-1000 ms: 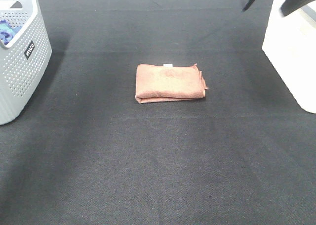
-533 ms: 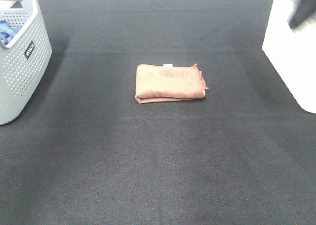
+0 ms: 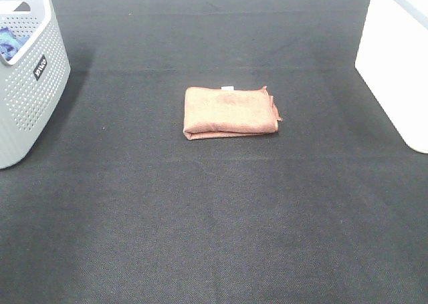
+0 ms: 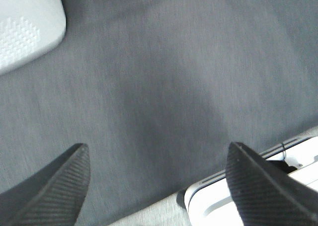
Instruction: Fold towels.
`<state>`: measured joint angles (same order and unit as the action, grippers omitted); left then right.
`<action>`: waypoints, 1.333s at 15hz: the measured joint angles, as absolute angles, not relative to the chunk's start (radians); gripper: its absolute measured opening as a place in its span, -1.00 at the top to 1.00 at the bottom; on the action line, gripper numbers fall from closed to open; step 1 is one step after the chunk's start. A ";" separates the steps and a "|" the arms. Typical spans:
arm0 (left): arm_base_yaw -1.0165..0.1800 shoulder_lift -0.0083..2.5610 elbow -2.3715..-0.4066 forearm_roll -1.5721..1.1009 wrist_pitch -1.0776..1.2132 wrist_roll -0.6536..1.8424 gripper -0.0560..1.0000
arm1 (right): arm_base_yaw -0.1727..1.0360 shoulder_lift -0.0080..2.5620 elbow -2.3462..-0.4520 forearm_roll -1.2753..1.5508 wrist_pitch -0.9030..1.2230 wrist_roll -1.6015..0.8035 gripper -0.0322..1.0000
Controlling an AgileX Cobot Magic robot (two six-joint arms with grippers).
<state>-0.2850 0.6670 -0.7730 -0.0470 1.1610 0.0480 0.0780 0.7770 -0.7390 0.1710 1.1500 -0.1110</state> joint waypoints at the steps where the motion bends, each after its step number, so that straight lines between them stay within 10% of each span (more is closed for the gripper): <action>1: -0.285 0.581 -0.728 -0.047 1.149 0.048 -0.48 | 0.078 0.712 -0.690 0.171 1.148 -0.121 -0.70; 20: -0.285 0.283 -0.505 -0.084 1.057 0.178 -0.48 | 0.078 0.394 -0.511 0.171 1.074 -0.200 -0.70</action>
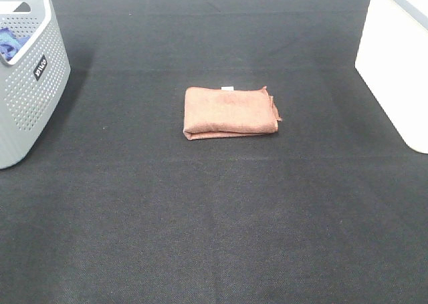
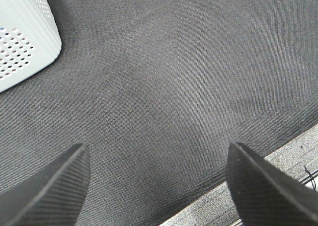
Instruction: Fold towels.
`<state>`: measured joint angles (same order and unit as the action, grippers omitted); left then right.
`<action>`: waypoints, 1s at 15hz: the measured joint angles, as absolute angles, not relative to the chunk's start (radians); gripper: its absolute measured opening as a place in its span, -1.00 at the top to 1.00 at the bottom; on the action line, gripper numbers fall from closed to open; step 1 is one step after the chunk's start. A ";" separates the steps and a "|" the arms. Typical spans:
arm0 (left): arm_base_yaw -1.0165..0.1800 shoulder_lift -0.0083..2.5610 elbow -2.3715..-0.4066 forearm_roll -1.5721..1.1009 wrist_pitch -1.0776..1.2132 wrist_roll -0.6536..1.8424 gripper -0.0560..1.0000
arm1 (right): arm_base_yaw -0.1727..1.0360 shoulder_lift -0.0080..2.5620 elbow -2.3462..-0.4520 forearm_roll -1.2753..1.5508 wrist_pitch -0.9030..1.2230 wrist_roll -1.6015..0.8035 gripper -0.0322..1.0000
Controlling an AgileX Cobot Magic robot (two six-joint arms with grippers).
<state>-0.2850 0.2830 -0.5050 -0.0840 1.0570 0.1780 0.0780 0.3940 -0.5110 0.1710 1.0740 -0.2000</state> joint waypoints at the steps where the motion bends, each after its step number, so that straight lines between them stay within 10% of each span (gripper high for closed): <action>1: -0.285 0.283 -0.505 -0.084 1.057 0.178 -0.48 | 0.078 0.394 -0.511 0.171 1.074 -0.200 -0.70; 15: -0.022 -0.003 -0.505 -0.082 1.058 0.178 -0.48 | -0.061 -0.004 -0.511 0.190 1.073 -0.200 -0.70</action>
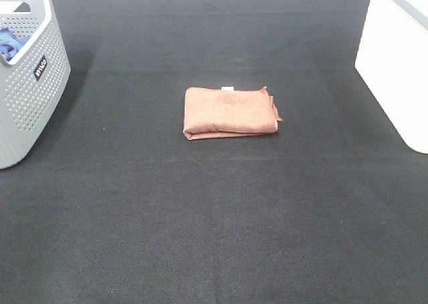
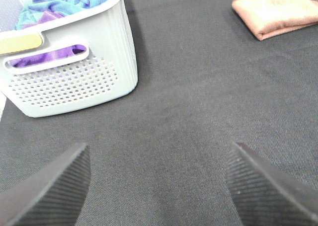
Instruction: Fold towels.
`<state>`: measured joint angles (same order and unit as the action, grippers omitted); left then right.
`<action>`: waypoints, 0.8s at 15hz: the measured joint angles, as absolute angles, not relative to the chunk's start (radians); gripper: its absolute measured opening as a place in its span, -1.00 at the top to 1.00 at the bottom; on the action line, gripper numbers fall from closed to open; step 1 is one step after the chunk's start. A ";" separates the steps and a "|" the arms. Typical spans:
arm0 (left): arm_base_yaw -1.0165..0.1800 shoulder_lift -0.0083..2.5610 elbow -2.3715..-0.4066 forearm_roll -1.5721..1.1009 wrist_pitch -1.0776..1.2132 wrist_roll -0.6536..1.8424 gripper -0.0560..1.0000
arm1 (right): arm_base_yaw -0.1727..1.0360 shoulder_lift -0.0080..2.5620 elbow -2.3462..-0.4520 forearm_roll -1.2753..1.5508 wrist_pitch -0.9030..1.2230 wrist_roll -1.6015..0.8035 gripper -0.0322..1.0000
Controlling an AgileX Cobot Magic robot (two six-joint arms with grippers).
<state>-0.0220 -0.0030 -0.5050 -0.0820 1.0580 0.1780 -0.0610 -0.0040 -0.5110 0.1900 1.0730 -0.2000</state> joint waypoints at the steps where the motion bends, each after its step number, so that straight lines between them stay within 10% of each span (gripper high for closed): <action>1: -0.022 -0.003 -0.505 -0.082 1.058 0.178 -0.48 | -0.061 -0.004 -0.511 0.190 1.073 -0.200 -0.70; 12: -0.022 -0.004 -0.505 -0.081 1.058 0.178 -0.48 | -0.006 -0.007 -0.511 0.190 1.073 -0.200 -0.70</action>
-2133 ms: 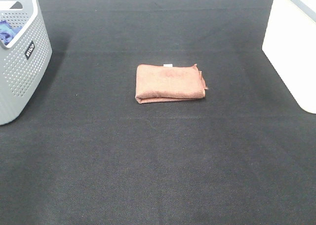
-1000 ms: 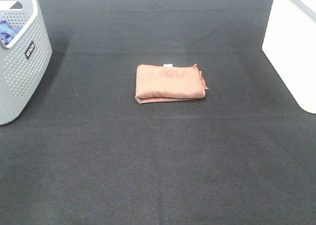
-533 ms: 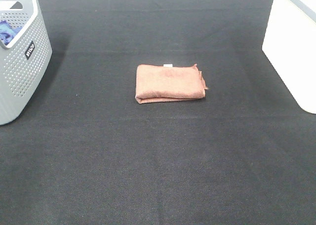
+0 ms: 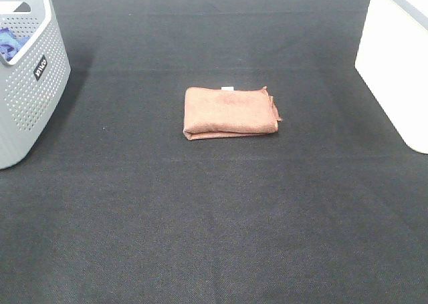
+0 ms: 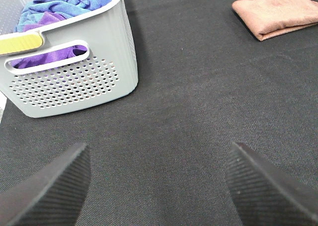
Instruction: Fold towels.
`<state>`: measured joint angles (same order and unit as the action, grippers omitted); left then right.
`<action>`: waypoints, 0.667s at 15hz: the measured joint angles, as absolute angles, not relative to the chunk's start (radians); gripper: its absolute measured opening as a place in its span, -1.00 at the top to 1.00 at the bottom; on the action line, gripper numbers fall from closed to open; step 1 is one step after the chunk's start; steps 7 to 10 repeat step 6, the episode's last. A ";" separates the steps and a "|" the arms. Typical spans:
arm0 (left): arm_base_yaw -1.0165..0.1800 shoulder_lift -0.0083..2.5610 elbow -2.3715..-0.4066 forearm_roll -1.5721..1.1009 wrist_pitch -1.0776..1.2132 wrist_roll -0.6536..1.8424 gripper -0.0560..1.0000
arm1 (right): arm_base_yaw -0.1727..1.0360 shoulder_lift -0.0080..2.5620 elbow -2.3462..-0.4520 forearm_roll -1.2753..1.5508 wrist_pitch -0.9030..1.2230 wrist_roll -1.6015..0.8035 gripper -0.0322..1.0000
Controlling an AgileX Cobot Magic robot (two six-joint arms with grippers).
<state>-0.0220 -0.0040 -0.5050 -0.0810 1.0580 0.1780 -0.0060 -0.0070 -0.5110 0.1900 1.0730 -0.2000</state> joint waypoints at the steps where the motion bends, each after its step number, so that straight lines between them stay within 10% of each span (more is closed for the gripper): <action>1: -0.022 -0.004 -0.505 -0.081 1.058 0.178 -0.48 | -0.006 -0.007 -0.511 0.190 1.073 -0.200 -0.70; 10: -0.022 -0.004 -0.505 -0.081 1.058 0.178 -0.48 | -0.006 -0.007 -0.511 0.190 1.073 -0.200 -0.70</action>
